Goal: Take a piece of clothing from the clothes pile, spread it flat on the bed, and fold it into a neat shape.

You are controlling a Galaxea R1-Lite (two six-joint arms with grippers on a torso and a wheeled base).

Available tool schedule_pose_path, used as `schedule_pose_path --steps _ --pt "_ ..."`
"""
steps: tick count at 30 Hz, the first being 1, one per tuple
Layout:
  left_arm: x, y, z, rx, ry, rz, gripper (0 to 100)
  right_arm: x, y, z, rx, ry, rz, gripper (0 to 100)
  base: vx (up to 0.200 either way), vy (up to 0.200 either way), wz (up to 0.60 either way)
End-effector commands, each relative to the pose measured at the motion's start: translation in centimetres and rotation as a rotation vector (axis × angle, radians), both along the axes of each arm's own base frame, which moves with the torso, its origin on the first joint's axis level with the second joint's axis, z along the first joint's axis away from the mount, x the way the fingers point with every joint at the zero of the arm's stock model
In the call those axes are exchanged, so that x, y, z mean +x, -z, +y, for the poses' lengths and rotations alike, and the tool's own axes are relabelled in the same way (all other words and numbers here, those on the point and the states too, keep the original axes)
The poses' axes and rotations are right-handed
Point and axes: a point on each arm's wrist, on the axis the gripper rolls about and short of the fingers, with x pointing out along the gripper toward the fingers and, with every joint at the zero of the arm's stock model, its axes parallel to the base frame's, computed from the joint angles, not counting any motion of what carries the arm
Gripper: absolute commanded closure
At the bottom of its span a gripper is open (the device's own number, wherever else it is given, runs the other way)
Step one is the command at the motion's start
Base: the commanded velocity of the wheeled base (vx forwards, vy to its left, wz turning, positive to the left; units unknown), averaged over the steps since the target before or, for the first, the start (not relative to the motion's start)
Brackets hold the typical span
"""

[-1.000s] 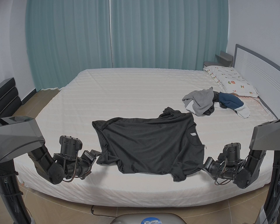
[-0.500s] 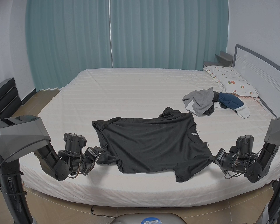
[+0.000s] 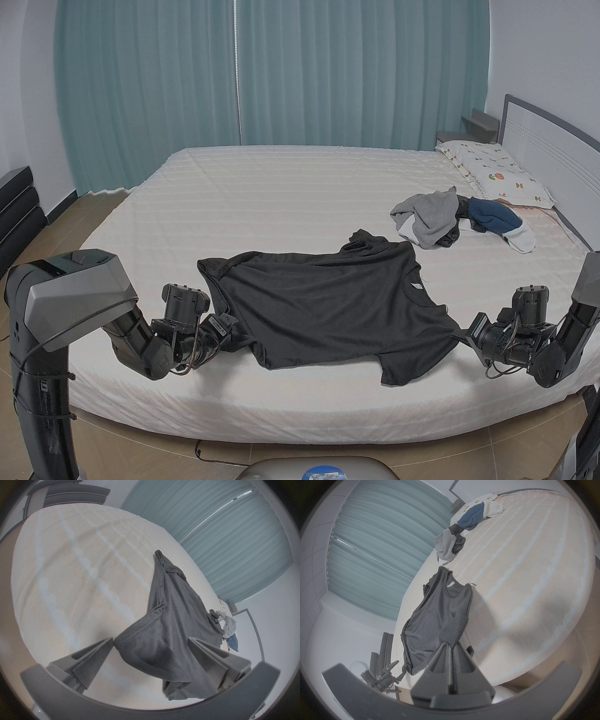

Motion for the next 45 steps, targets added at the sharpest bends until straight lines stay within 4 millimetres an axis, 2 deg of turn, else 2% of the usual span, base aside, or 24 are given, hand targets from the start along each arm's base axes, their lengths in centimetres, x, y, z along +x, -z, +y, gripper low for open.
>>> schedule_pose_path --steps 1,7,13,18,23,29,36,41,45 --pt "0.7 0.2 -0.3 0.01 0.001 0.026 100 0.0 0.2 0.0 0.0 -0.001 0.007 100 0.0 0.0 0.0" --pt "0.2 0.3 0.4 0.029 -0.006 0.062 100 0.0 0.3 0.0 0.002 -0.002 0.009 100 0.0 0.0 0.0" --pt "-0.8 -1.3 2.5 0.024 -0.053 0.053 100 0.2 0.1 0.0 0.003 -0.004 -0.003 100 0.0 0.0 0.0" --pt "-1.6 -4.0 4.9 0.009 -0.113 0.006 100 1.5 -0.6 0.2 0.008 -0.01 -0.048 100 0.0 0.0 0.0" --pt "-1.3 -4.8 6.4 -0.006 -0.157 -0.027 100 4.1 0.0 0.8 0.008 -0.019 -0.078 100 0.0 0.0 0.0" --pt "-0.5 -4.8 7.4 -0.052 -0.215 -0.06 100 7.6 1.3 1.3 0.007 -0.022 -0.068 100 0.0 0.0 0.0" --pt "0.2 -2.6 7.7 -0.055 -0.23 -0.053 100 11.5 4.0 1.6 0.007 -0.019 -0.081 100 0.0 0.0 0.0" --pt "0.3 -2.1 7.6 -0.059 -0.226 -0.053 100 13.4 5.7 1.8 0.006 -0.02 -0.08 100 0.0 0.0 0.0" --pt "0.3 -2.1 7.6 -0.061 -0.223 -0.051 100 13.9 6.1 1.8 0.002 -0.021 -0.086 100 0.0 0.0 0.0"
